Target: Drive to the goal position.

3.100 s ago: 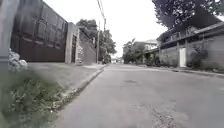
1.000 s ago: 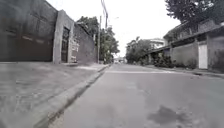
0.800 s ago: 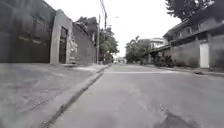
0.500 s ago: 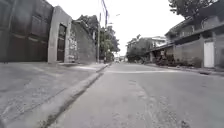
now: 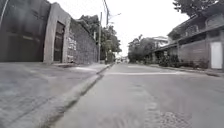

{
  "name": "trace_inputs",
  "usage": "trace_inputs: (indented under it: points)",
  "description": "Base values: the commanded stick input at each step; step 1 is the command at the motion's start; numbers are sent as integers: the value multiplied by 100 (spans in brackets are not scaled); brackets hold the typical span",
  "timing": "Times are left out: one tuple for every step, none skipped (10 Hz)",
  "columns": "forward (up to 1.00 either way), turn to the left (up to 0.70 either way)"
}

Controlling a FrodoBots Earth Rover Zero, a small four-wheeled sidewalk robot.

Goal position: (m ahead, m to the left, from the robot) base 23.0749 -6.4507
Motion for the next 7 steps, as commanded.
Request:
trace_inputs:
  points:
    - [100,0]
    - [100,0]
    - [100,0]
    - [100,0]
    - [100,0]
    - [100,0]
    - [100,0]
